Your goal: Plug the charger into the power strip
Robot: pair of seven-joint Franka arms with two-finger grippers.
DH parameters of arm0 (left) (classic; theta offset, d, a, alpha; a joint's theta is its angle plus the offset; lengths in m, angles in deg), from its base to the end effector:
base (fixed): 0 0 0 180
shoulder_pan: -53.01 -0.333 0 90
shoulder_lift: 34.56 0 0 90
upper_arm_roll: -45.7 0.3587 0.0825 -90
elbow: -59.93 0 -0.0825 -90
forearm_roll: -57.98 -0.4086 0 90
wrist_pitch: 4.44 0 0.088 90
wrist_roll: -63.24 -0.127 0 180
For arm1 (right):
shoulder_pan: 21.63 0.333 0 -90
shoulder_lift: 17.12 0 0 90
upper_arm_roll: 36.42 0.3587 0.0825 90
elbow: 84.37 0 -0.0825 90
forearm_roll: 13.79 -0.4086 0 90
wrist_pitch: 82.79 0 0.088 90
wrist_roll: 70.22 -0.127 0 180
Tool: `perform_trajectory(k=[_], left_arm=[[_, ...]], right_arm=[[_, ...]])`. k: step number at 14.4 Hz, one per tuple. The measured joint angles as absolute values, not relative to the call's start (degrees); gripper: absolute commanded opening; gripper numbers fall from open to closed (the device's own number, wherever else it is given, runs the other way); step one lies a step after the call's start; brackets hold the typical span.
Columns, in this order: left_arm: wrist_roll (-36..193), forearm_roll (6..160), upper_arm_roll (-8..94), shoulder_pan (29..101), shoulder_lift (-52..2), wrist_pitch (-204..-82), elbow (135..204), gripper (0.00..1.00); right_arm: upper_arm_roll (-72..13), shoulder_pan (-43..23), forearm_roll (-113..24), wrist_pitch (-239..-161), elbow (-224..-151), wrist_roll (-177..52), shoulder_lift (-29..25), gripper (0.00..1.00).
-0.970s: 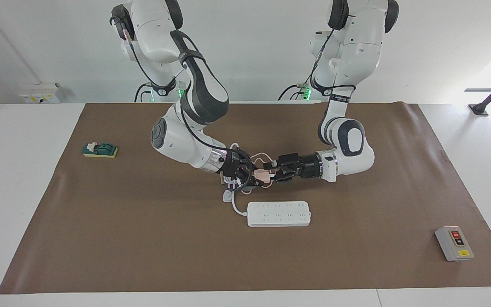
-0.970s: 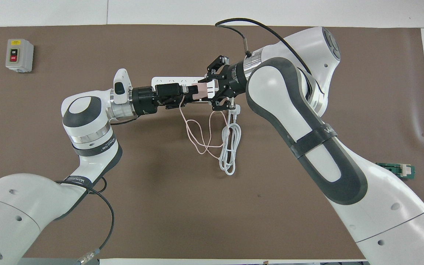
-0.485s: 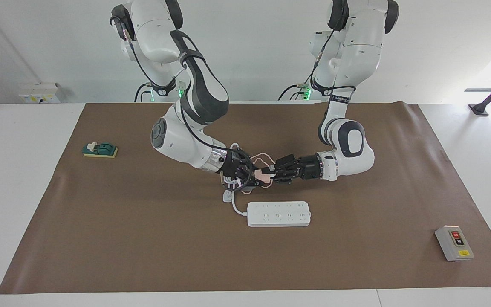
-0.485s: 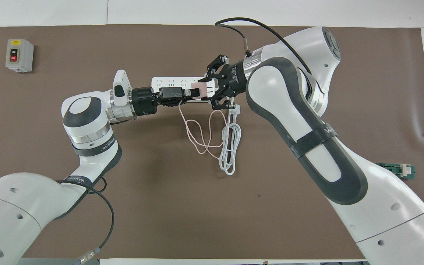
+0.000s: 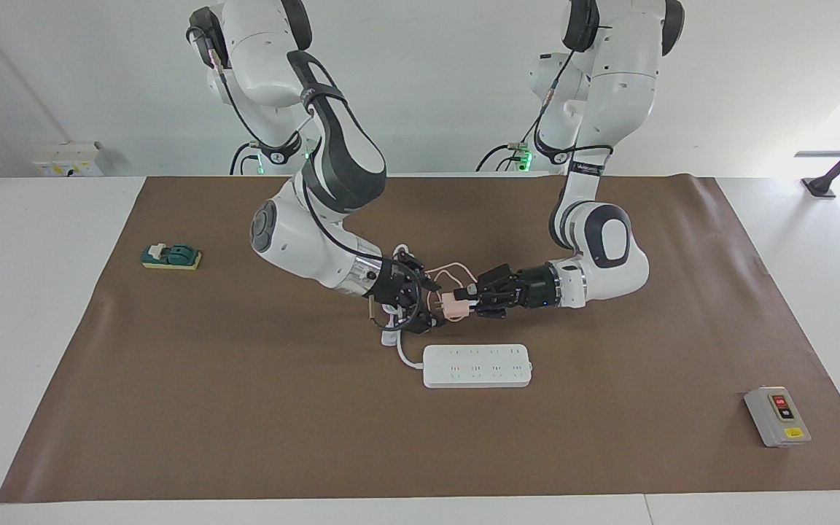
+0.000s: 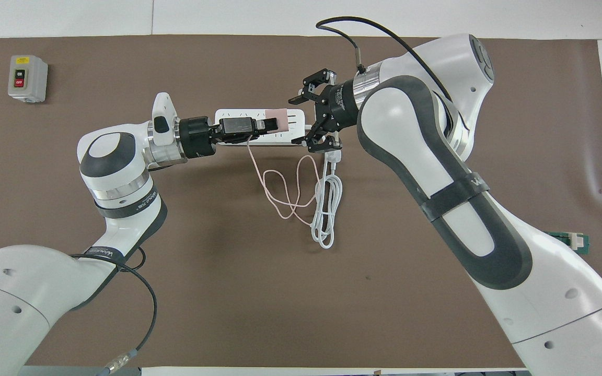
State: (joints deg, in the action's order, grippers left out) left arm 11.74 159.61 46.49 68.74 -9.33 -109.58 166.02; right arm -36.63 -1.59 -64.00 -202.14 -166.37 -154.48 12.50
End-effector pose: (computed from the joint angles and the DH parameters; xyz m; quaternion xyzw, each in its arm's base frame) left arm 0.6419 -0.2733 0.3510 0.7176 -0.0317 0.0783 0.6913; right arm 0.7089 0.3114 0.4387 -0.6675 0.6361 0.2638 0.2833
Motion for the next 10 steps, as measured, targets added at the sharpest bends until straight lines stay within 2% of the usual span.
perform_trajectory(k=[4, 10], left_arm=[[16.3, 146.7, 47.8, 68.5, -14.8, -114.8, 164.7, 0.0], [33.5, 125.0, 52.1, 68.3, -22.0, -115.3, 164.4, 0.0]], right_arm=[[-37.0, -7.0, -64.0, -198.6, -166.3, -154.6, 9.0, 1.0], [-37.1, -17.4, -58.6, -190.1, -166.3, -153.9, 4.3, 1.0]])
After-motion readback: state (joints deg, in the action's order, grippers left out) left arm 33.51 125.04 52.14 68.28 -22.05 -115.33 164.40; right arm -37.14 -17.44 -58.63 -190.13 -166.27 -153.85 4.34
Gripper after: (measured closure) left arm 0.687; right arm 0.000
